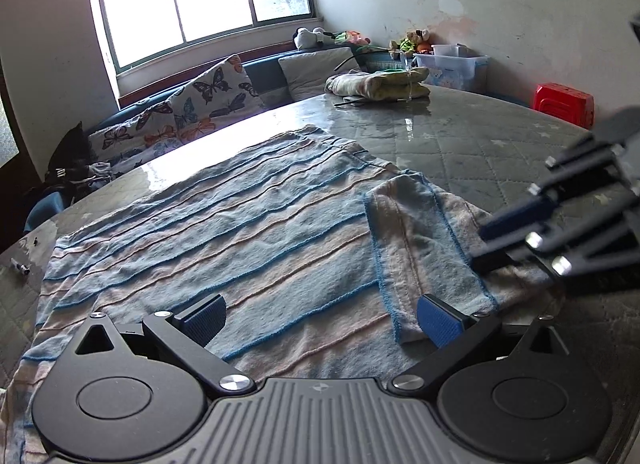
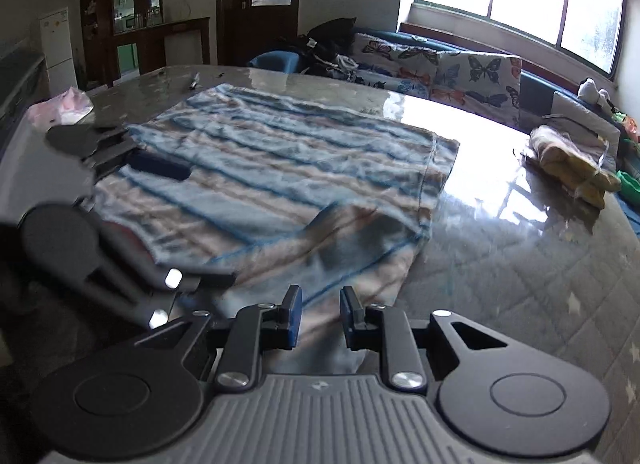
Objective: Fold clothes
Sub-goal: 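Fold the held strip over the cloth body with the right gripper, then open, then grasp the opposite side edge of the cloth with the left gripper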
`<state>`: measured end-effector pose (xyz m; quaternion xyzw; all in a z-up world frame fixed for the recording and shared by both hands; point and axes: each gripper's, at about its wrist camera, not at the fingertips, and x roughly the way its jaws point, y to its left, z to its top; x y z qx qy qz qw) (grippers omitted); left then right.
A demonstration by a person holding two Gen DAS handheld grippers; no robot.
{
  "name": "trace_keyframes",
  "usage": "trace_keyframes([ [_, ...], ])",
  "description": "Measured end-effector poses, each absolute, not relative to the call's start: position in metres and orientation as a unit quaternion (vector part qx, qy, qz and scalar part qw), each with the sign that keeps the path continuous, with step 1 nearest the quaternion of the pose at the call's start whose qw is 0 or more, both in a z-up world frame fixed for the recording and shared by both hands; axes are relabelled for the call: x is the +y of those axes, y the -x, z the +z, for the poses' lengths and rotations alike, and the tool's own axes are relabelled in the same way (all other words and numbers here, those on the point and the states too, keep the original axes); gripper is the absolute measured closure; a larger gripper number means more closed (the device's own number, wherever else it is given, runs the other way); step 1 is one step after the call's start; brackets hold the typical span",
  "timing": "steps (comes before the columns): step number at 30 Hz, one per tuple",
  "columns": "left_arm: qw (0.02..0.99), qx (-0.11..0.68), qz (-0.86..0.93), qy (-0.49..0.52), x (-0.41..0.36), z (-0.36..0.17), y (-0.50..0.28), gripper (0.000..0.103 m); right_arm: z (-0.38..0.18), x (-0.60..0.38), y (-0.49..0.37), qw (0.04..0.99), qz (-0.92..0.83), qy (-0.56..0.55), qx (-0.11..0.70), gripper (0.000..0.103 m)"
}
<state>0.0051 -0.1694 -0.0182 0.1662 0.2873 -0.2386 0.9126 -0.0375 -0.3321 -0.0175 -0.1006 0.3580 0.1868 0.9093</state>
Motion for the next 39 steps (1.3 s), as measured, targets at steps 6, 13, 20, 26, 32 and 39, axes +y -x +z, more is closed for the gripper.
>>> trace_keyframes([
  [6, 0.916, 0.286, -0.234, -0.152, -0.159, -0.012, -0.001, 0.000, -0.016, -0.335, 0.045, 0.914, 0.184, 0.084, 0.352, 0.064],
  [13, 0.930, 0.283, -0.208, -0.111, -0.128, 0.001, 0.004, 0.000, -0.004, -0.329, 0.008, 0.921, 0.181, 0.080, 0.335, 0.060],
  [20, 0.946, 0.280, -0.145, -0.071, -0.074, 0.013, 0.012, 0.000, -0.020, -0.321, -0.044, 0.916, 0.162, 0.069, 0.362, 0.059],
  [26, 0.959, 0.277, -0.038, -0.032, -0.012, 0.017, 0.021, 0.000, -0.024, -0.314, -0.044, 0.918, 0.160, 0.073, 0.356, 0.052],
  [32, 0.956, 0.281, 0.085, 0.011, 0.053, 0.013, 0.032, 0.005, -0.011, -0.306, -0.028, 0.920, 0.178, 0.074, 0.340, 0.048],
  [39, 0.930, 0.318, 0.163, 0.087, 0.111, -0.002, 0.032, 0.025, -0.005, -0.294, -0.017, 0.919, 0.200, 0.072, 0.332, 0.048],
])
